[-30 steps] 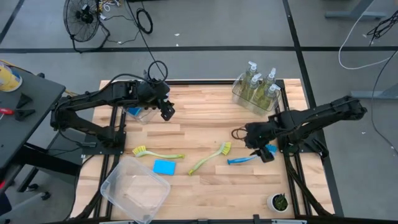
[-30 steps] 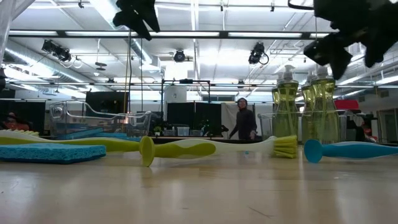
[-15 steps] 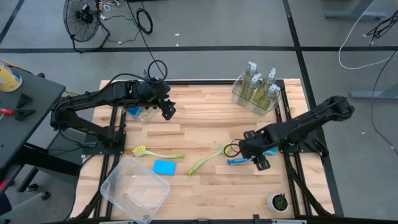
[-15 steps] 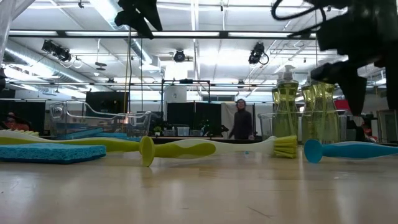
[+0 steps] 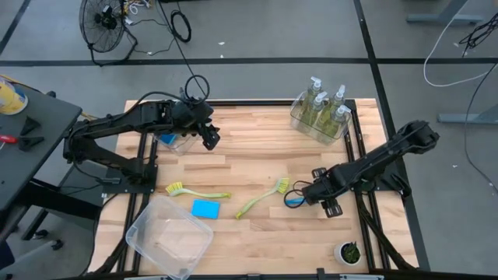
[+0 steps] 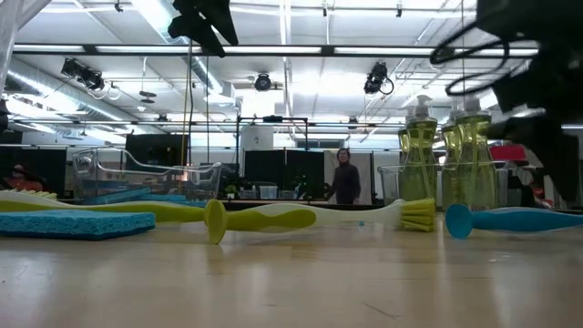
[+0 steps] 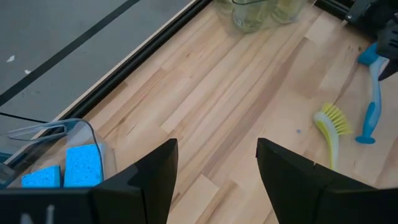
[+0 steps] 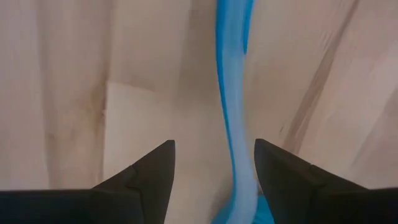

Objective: Pick & Place Kitchen Sink Supplies
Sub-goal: Put the blue dish brush into the white bin

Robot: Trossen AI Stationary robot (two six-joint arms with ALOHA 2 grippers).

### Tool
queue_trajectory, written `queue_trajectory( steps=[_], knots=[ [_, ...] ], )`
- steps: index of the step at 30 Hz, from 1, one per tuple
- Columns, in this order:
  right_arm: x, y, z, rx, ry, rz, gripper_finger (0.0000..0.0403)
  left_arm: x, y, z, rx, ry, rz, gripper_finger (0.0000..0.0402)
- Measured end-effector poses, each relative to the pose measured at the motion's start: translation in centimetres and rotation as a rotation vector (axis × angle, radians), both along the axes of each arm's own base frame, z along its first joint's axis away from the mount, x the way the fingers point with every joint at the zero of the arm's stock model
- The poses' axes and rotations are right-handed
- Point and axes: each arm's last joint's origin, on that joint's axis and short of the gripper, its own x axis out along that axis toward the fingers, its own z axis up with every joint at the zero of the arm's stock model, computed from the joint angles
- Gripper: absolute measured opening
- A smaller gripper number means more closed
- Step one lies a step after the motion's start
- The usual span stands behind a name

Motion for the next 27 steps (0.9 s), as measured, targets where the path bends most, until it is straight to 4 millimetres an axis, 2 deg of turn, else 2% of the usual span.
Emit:
queue_trajectory(
  steps=[9, 18, 22, 27],
  knots=[
    [-2.1, -0.6, -2.4, -0.050, 0.028, -0.035, 0.0219, 0.0, 0.0, 0.0, 0.000, 0.001, 0.000, 0.0222],
    [-2.4, -0.8, -3.2, -0.060, 0.006, -0.074, 0.0216, 0.0, 0.0, 0.0, 0.000, -0.001, 0.000, 0.0222],
    [-2.4, -0.8, -3.3, -0.056, 0.009, -0.092, 0.0185, 0.0, 0.0, 0.0, 0.000, -0.002, 0.000, 0.0222],
    [-2.4, -0.7, -3.3, -0.029, 0.011, -0.091, 0.0117, 0.0, 0.0, 0.0, 0.000, -0.002, 0.000, 0.0222]
  ],
)
